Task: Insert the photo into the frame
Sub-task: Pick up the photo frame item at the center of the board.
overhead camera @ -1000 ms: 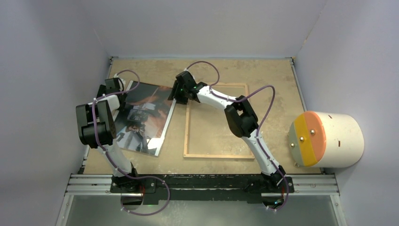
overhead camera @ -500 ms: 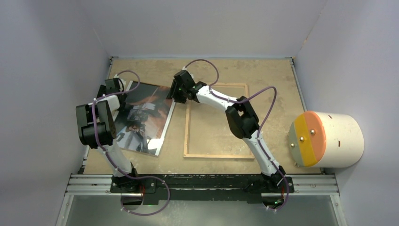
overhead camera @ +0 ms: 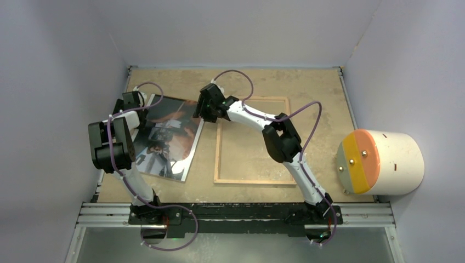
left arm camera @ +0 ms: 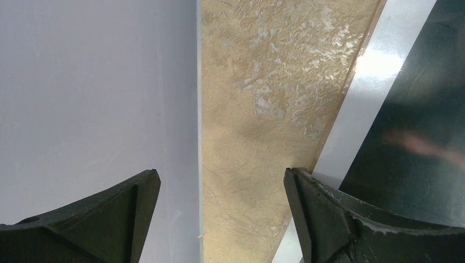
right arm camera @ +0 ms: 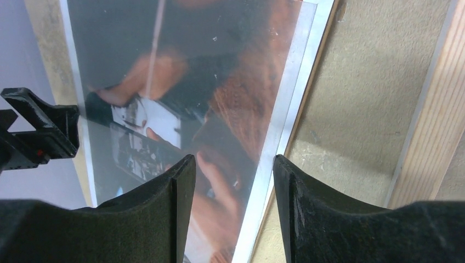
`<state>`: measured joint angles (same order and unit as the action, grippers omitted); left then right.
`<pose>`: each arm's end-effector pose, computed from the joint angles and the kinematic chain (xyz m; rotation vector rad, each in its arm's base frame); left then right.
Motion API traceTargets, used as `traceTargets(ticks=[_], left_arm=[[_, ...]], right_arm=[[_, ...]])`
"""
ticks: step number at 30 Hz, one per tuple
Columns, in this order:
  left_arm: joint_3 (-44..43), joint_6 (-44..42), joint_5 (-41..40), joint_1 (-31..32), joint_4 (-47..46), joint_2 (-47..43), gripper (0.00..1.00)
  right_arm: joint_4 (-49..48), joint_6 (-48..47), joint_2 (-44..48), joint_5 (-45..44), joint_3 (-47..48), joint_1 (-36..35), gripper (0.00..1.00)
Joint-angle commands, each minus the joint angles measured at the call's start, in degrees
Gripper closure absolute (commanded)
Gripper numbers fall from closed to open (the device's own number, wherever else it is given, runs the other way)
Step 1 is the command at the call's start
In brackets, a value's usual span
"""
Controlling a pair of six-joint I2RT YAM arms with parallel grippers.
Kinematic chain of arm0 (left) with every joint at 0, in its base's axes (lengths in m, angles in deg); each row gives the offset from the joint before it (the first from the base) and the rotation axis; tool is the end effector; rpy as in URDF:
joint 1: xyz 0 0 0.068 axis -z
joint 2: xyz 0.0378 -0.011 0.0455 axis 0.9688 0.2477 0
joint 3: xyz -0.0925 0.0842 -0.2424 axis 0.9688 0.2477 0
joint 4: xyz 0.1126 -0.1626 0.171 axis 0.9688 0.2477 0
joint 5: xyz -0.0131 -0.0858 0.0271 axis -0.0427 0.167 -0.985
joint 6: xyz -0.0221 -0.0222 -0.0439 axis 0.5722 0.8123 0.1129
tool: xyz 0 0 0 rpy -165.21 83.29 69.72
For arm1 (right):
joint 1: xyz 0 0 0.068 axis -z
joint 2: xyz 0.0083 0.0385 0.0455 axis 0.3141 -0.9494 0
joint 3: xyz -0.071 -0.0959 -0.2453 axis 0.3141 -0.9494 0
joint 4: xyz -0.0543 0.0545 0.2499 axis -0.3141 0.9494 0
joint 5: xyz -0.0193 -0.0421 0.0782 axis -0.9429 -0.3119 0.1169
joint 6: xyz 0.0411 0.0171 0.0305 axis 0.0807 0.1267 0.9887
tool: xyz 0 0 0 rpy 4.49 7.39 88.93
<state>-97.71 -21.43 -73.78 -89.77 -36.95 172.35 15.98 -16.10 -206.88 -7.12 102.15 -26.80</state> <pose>0.3620 0.1064 0.1556 0.0740 2.4750 0.8431 0.3927 0.3927 0.1913 0.2000 2.3744 0.8726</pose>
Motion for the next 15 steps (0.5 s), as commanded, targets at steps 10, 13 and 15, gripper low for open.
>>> traceTargets(ticks=[10,13,15], left_arm=[[3.15,-0.22,3.66,0.75,7.43,0.56,0.1],[3.4,-0.5,3.56,0.75,7.16,0.64,0.1],[3.43,-0.61,3.53,0.75,7.05,0.64,0.1]], right_arm=[[-11.07,3.39,3.13,6.67,-6.48,-0.35,0.46],[-13.51,4.2,4.61,7.6,-7.96,-0.36,0.46],[-14.47,4.65,5.56,7.73,-8.64,-0.36,0.46]])
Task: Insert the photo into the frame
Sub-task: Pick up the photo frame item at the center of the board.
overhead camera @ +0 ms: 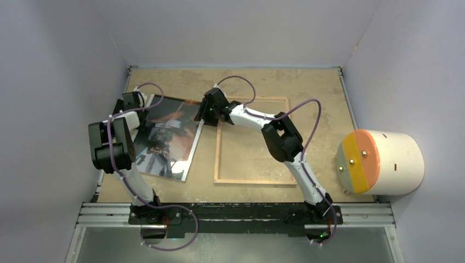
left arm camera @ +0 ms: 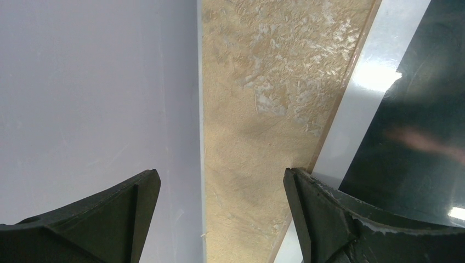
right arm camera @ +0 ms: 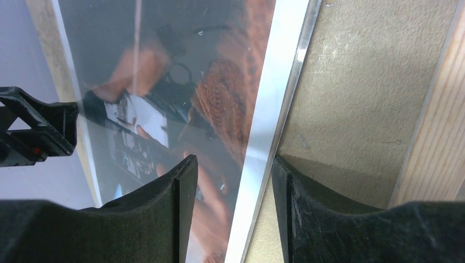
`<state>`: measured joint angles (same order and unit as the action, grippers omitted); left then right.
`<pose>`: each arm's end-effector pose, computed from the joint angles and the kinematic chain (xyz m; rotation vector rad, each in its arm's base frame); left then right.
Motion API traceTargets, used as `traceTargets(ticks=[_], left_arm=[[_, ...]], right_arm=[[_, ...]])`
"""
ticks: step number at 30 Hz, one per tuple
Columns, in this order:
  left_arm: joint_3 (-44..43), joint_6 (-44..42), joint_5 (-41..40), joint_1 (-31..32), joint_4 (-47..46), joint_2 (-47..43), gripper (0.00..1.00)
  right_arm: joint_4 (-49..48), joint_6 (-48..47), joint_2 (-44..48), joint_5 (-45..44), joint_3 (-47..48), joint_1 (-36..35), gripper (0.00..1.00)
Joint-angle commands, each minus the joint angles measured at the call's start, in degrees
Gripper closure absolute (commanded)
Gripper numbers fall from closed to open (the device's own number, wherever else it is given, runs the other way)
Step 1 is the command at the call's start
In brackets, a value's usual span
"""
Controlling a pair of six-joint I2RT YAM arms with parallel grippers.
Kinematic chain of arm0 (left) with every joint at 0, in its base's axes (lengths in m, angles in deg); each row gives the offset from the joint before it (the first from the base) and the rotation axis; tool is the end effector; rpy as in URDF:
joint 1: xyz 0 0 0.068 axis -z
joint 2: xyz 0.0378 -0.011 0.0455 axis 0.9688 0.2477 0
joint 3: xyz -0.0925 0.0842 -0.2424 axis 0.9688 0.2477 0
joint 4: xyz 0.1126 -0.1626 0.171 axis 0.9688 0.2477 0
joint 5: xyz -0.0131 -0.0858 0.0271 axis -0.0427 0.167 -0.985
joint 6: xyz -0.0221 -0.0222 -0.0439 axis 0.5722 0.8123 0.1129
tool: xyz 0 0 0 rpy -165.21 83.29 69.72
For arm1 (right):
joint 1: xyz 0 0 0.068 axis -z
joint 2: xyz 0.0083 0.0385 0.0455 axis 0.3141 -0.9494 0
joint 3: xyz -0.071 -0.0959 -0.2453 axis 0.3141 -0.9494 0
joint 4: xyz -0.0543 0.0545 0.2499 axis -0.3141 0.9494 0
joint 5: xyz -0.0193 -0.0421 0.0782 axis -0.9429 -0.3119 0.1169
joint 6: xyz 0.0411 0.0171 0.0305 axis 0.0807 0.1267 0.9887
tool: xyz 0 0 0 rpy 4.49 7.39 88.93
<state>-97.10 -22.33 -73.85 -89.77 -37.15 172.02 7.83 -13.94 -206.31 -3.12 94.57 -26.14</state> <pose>0.3598 0.1059 0.1548 0.0934 2.4789 0.8509 0.3911 0.3857 0.1647 0.2183 2.3880 0.9649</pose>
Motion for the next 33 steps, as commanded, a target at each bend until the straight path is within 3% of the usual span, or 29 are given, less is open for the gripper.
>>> traceTargets(ticks=[1,17,26,33], left_arm=[[2.83,0.24,3.59,0.73,7.22,0.93,0.1],[2.94,0.26,3.7,0.75,7.2,0.9,0.1],[2.83,0.06,3.66,0.75,7.41,0.59,0.1],[2.45,0.11,4.02,0.71,8.15,0.27,0.1]], right_arm=[[-6.5,2.62,5.34,3.78,-1.1,-1.0,0.46],[-2.28,1.14,6.99,1.11,2.57,-1.99,0.47],[-11.5,4.42,6.38,10.07,-0.41,-1.94,0.46],[-14.3,5.45,4.6,11.08,0.23,-1.75,0.48]])
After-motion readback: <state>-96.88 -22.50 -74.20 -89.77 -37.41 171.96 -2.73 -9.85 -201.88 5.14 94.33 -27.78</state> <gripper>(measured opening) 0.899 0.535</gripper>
